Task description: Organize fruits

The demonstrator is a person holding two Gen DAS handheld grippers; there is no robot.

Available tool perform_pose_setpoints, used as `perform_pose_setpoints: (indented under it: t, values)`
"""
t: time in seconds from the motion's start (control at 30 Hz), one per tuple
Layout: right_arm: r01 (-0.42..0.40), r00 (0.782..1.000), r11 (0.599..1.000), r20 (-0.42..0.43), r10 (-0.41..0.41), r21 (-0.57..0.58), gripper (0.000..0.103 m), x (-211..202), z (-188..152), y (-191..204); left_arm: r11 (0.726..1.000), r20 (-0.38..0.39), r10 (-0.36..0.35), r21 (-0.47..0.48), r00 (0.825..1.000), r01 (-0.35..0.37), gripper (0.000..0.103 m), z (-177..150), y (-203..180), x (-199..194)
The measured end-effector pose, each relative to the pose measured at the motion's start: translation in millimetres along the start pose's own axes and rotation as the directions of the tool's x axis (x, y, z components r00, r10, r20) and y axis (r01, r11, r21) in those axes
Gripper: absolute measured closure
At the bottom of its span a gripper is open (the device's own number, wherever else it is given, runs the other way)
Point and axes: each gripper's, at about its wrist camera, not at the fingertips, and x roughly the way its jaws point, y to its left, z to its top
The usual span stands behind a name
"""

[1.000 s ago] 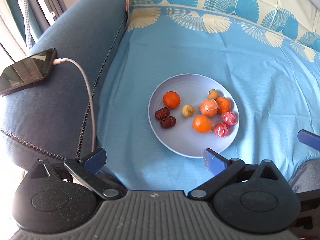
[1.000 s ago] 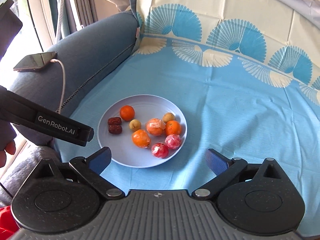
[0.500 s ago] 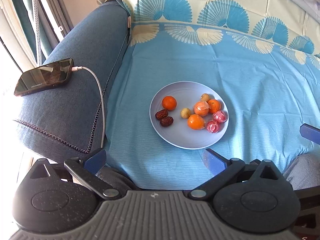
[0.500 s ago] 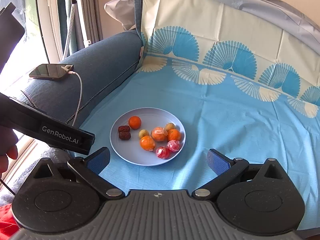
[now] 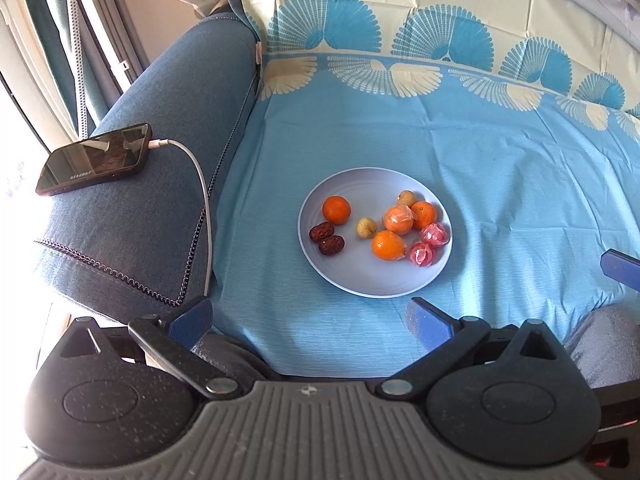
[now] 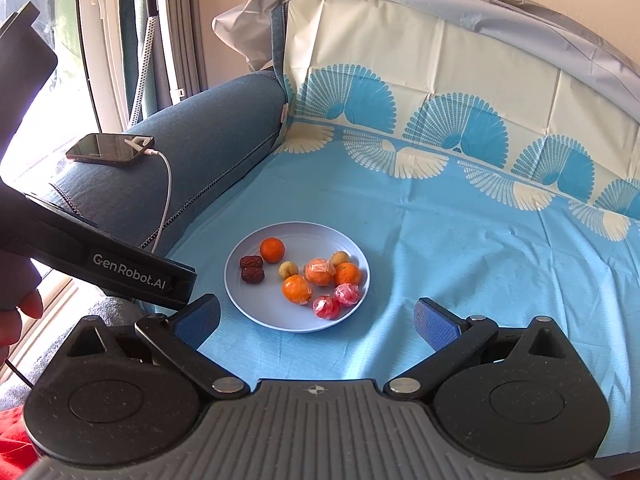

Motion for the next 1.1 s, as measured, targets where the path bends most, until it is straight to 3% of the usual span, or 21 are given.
perform_pose_setpoints:
  t: [0.2,0.33,1.1]
  values:
    - [0.009,1.0,1.0,0.002,-0.009,0.004,0.001,-2.3,-0.7,-0.1,0.999,-0.016,0.037,0.013,0.999,-0.037,0.0,-1.2,-2.1,2.4]
    - [0.014,1.0,1.0,0.001,-0.014,0.003,0.001,-2.7,-1.3,0.1,1.0,-0.042,0.011,-0.008,0.999,-0.011,0.0,-1.5,2.5,4.1]
    - [0.027,1.0,1.0,-0.002,-0.027,-0.001,0.001,-2.3,-2.4,-0.2,0.998,-0.021,0.058,0.006,0.998,-0.057,0.0,-3.6,3.2,0.1]
